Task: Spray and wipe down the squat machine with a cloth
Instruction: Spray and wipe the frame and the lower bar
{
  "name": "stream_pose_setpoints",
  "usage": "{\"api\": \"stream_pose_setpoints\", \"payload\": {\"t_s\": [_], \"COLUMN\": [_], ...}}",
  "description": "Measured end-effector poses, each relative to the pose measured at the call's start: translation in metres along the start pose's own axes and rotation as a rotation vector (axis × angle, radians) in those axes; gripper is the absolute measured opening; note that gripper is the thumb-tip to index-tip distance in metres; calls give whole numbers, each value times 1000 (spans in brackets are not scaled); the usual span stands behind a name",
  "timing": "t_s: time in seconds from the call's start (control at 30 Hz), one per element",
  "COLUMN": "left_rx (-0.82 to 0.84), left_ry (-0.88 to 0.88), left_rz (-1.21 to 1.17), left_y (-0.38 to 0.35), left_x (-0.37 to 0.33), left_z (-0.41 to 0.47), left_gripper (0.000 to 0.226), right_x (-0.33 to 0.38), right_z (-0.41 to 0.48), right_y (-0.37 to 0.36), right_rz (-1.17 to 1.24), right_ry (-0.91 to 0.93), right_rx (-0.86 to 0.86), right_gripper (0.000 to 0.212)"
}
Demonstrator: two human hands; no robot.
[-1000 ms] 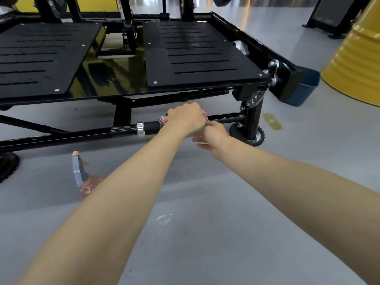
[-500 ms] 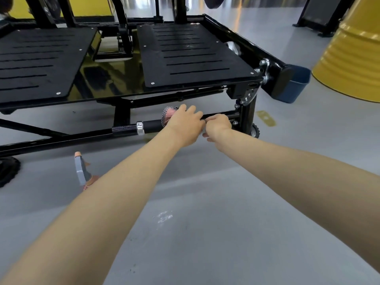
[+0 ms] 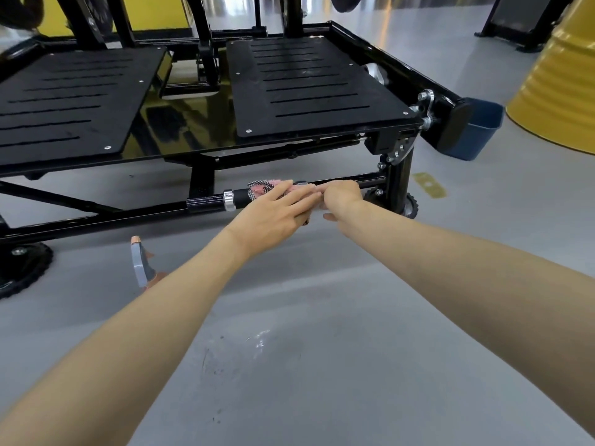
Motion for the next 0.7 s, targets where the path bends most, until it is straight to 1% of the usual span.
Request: {"api": "stream_pose_setpoints", "payload": {"t_s": [0.07, 0.13, 0.23, 0.27, 0.37, 0.43, 0.5, 0.53, 0.6, 0.63, 0.7], "left_rx": [41, 115, 231, 285, 578, 686, 737, 738, 704, 671, 627], "left_ry": [-51, -104, -131, -140, -91, 4, 181, 292, 481, 553, 689], "left_rz": [61, 128, 269, 299, 310, 281, 114, -30, -350, -476, -696], "left_y": [0, -2, -1, -2, -4, -4, -6, -5, -5, -5, -4], "left_x": [-2, -6, -11, -12, -17, -16, -6, 2, 14, 21, 33], "left_z": [6, 14, 32, 40, 67, 81, 89, 91, 95, 95, 91], "left_gripper": [35, 36, 36, 32, 29, 31, 30, 25, 10, 7, 18], "right_x": [-7, -13, -18, -17, -19, -21, -22, -21, -22, -21, -19], "right_z": [8, 15, 22, 23, 27, 26, 23, 21, 15, 13, 11], "right_y": [3, 8, 14, 15, 21, 22, 21, 19, 16, 14, 13], "right_rz": [-9, 7, -52, -73, -130, -164, -172, -169, -143, -119, -87], "right_ry": [-77, -102, -77, -47, -15, -25, -18, -17, -24, -35, -40], "right_rx": [-58, -95, -116, -109, -152, -174, -163, -153, -137, -127, -125], "right_gripper": [29, 30, 33, 33, 29, 27, 26, 27, 30, 30, 27]}}
Point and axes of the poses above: each hand's wrist, its own z-axis towards the middle knuckle, its own y-axis out of the back of the hand, x = y × z, the point moved 5 cm from there along z, towards the middle knuckle, and after that the axes turned 2 degrees about -z, right-handed, at the moved point
